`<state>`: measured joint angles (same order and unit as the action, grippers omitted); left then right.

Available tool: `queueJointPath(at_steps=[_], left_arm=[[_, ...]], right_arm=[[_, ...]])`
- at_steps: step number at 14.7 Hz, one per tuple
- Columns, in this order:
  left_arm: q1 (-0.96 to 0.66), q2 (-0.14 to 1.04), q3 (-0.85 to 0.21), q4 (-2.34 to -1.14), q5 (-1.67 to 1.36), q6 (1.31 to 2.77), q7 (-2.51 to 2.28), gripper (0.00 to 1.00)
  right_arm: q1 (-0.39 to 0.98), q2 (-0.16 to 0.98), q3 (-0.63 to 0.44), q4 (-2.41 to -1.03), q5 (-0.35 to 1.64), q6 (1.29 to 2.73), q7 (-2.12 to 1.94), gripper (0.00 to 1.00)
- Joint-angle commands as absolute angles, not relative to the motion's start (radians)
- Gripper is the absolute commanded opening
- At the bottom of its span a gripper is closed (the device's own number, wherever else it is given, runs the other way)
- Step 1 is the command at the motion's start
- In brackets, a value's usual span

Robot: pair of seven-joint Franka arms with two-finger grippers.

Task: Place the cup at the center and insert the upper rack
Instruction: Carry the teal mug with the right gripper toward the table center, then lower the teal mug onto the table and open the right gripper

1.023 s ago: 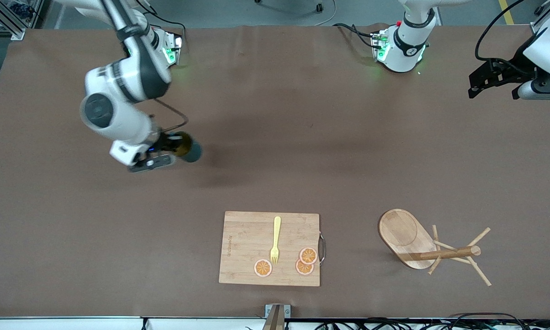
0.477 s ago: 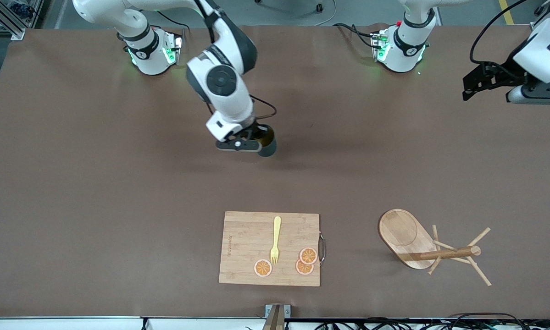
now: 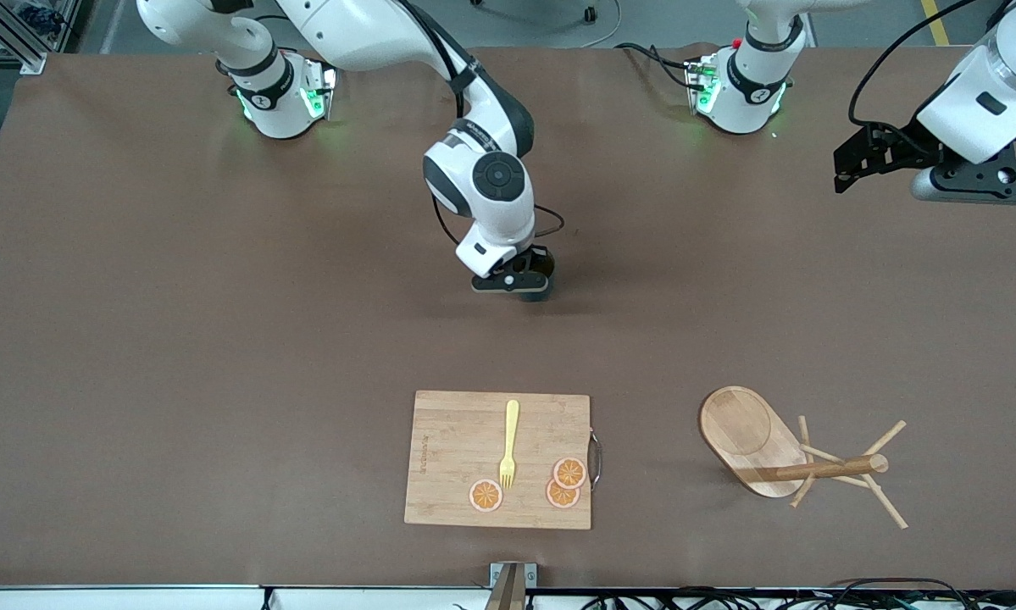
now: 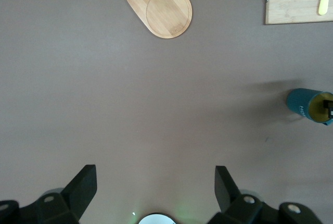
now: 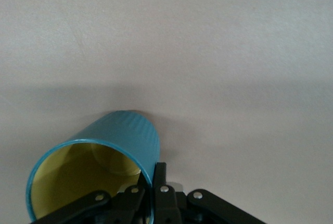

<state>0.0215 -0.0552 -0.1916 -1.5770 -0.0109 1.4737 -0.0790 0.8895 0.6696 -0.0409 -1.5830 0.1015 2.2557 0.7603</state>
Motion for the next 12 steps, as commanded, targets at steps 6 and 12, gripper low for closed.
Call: queueJointPath(at_steps=[6,12], left_arm=[[0.023,-0.035,-0.202,-1.557,-0.009,1.474,-0.075,1.0],[0.031,-0.035,-0.201,-1.557,-0.008,1.473,-0.066,1.0]], right_arm=[[0.91,0.703,-0.054,-1.531,0.08,2.25,0.65,0.04],[0.894,0.686,-0.054,-1.46,0.094,2.183,0.681,1.0]])
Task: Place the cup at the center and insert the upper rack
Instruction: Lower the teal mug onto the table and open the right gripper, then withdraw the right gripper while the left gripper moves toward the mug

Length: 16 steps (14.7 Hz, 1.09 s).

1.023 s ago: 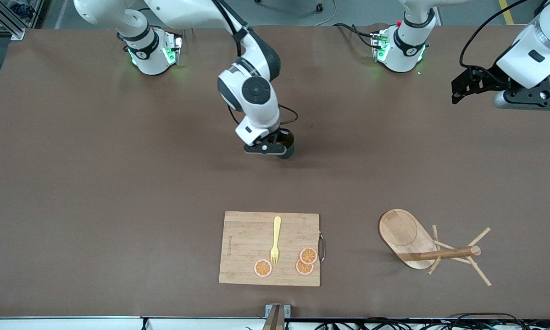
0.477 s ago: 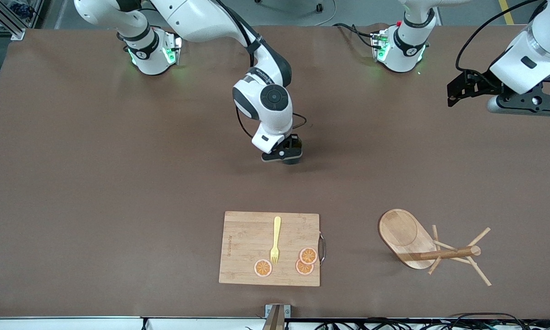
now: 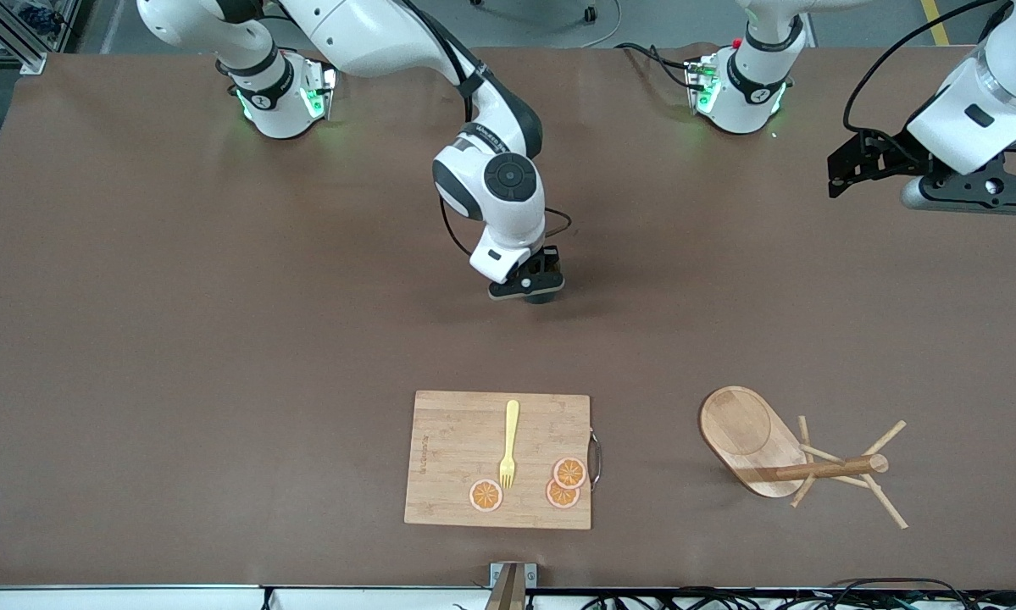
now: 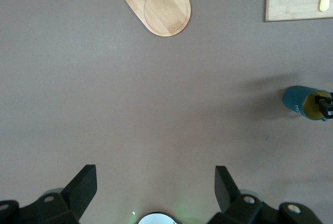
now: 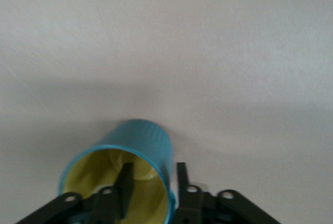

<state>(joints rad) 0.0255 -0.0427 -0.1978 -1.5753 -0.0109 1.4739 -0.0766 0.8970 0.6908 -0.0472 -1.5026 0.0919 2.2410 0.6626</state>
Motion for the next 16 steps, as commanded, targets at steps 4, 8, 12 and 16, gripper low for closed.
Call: queueJointPath(at_steps=[4,8,12,16], left_arm=[[0.029,-0.035,-0.201,-1.557,-0.008,1.474,-0.069,1.0],[0.029,-0.035,-0.201,-1.555,-0.008,1.476,-0.075,1.0],[0.029,-0.037,-0.201,-1.562,-0.008,1.467,-0.071,1.0],[0.028,-0.035,-0.201,-1.559,-0.008,1.473,-0.075,1.0]], right_arm=[[0.813,0.594,-0.058,-1.399,0.098,1.992,0.654,1.0],[0.639,0.454,-0.06,-1.404,0.097,1.731,0.393,1.0],[0.435,0.342,-0.064,-1.404,0.045,1.517,0.249,1.0],[0.205,0.284,-0.069,-1.402,-0.006,1.453,-0.004,1.0]])
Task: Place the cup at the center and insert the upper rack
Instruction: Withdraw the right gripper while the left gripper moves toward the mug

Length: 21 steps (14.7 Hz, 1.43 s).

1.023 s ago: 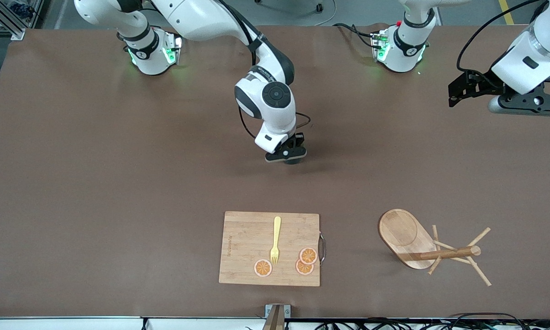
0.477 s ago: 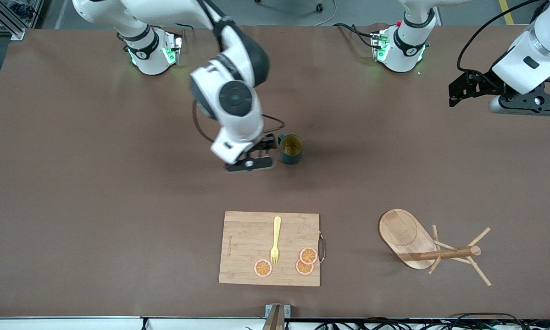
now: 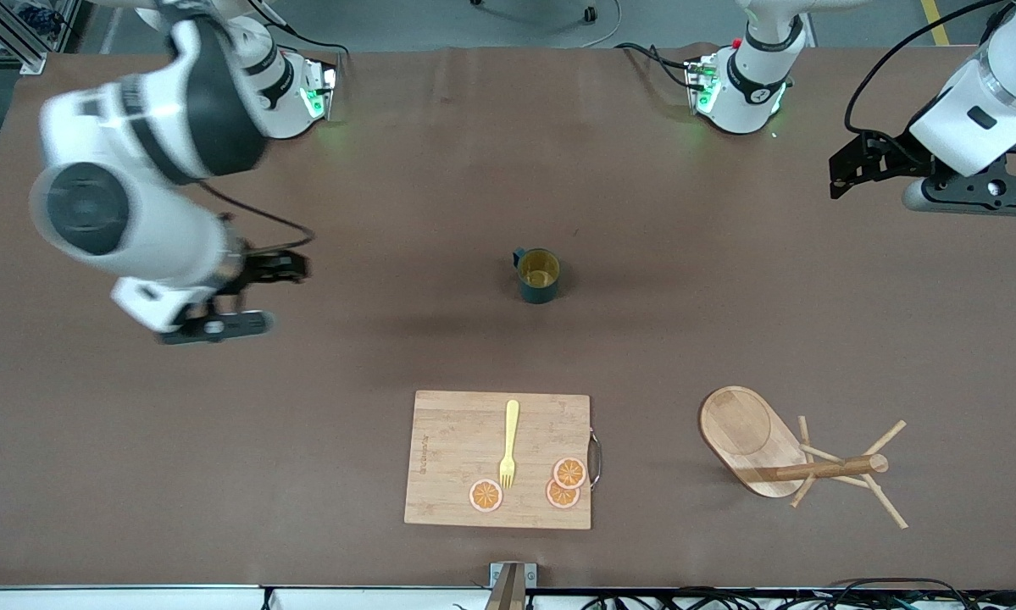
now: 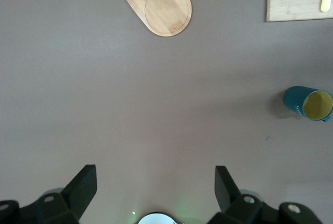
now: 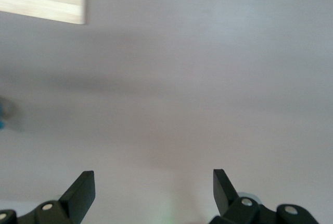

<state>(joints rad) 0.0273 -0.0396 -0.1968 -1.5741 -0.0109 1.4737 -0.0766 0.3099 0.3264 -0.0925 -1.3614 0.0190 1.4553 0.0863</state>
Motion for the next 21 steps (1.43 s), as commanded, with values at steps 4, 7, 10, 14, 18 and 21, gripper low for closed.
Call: queueJointPath(at_steps=[4,7,10,14,18,21], left_arm=[[0.017,-0.022,-0.204,-1.555,-0.008,1.485,-0.083,1.0],[0.012,-0.02,-0.212,-1.557,-0.008,1.483,-0.084,1.0],[0.005,-0.011,-0.219,-1.557,-0.008,1.485,-0.086,1.0],[0.003,-0.008,-0.235,-1.557,-0.008,1.485,-0.09,1.0],[-0.031,0.023,-0.322,-1.555,0.009,1.493,-0.282,1.0],[-0.075,0.064,-0.373,-1.555,0.009,1.544,-0.415,1.0]], right_arm=[[0.048,0.279,-0.071,-1.391,-0.015,1.454,-0.075,1.0],[-0.008,0.288,-0.071,-1.332,-0.018,1.453,-0.072,1.0],[-0.046,0.29,-0.069,-1.315,-0.015,1.457,-0.072,1.0],[-0.04,0.287,-0.067,-1.31,-0.008,1.453,-0.058,1.0],[-0.038,0.247,-0.067,-1.319,0.0,1.402,-0.06,1.0],[-0.038,0.239,-0.066,-1.319,0.005,1.407,-0.057,1.0]])
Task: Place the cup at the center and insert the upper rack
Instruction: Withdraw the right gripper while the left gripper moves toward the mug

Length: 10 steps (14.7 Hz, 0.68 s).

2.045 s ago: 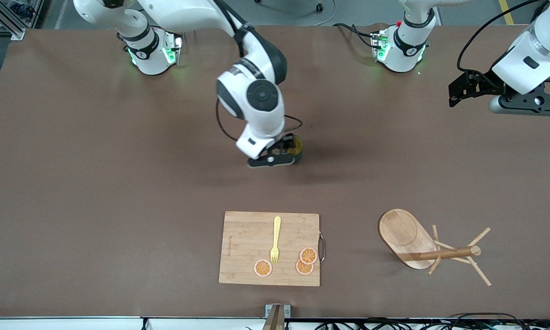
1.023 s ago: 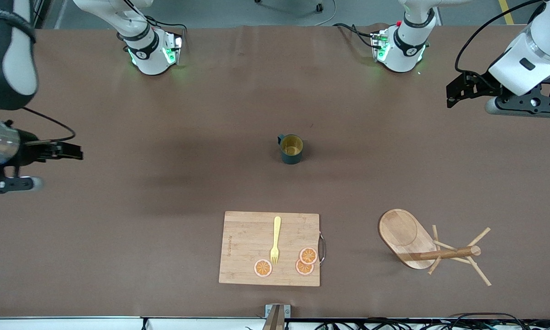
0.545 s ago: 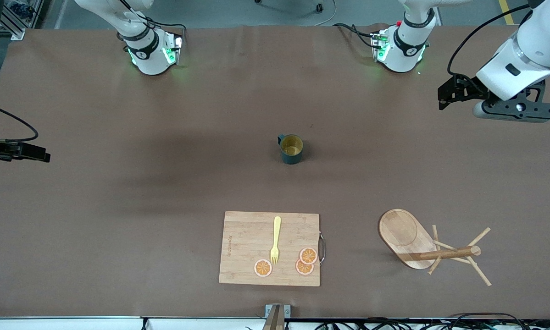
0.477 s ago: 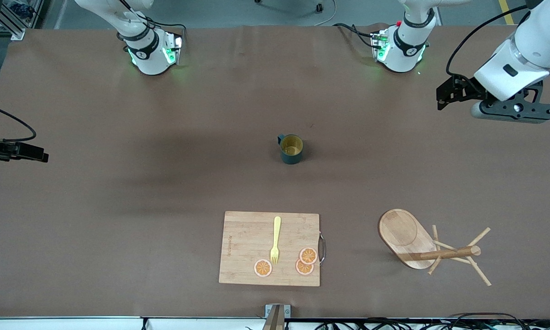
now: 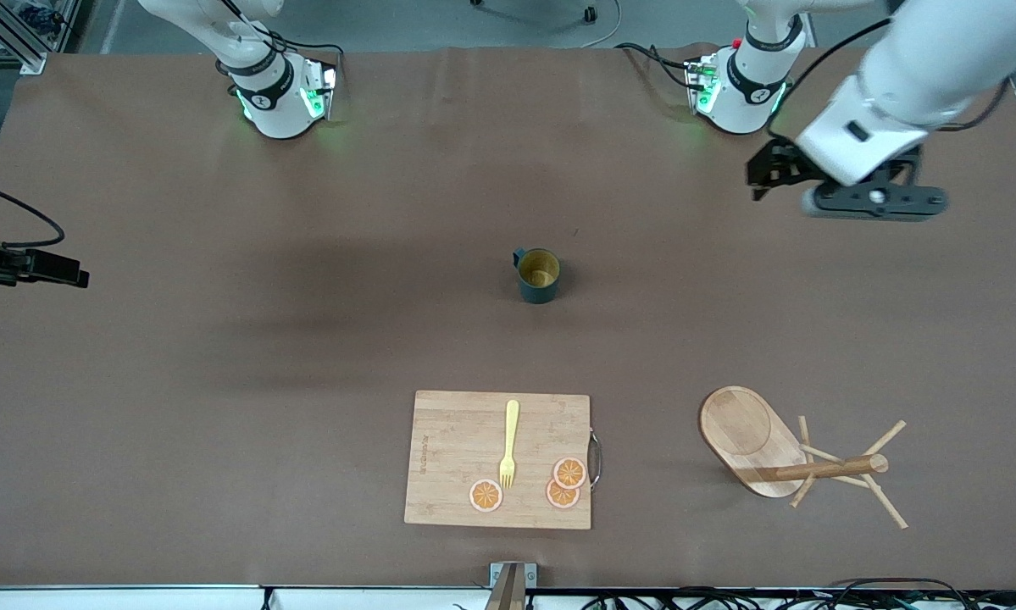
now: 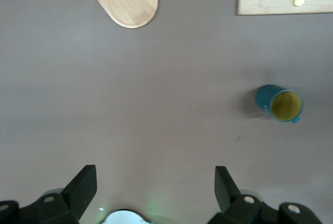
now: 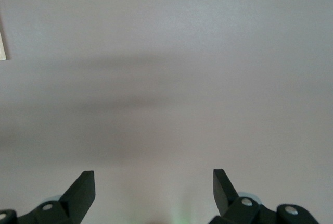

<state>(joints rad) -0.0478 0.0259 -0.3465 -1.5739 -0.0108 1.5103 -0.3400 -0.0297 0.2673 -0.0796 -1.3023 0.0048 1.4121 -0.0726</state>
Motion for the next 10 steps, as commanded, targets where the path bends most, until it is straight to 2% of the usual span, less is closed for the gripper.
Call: queueJointPath(at_steps=[1,7,10], left_arm=[[-0.112,0.08,-0.377,-1.557,0.009,1.566,-0.478,1.0],[-0.397,0.198,-0.377,-1.555,0.096,1.629,-0.889,1.0],[-0.518,0.277,-0.376,-1.554,0.15,1.692,-1.136,1.0]], right_arm=[[-0.037,0.23,-0.066,-1.321,0.008,1.41,-0.054,1.0],[-0.038,0.184,-0.058,-1.353,0.009,1.399,-0.002,1.0],[-0.044,0.089,-0.057,-1.471,0.008,1.457,-0.005,1.0]])
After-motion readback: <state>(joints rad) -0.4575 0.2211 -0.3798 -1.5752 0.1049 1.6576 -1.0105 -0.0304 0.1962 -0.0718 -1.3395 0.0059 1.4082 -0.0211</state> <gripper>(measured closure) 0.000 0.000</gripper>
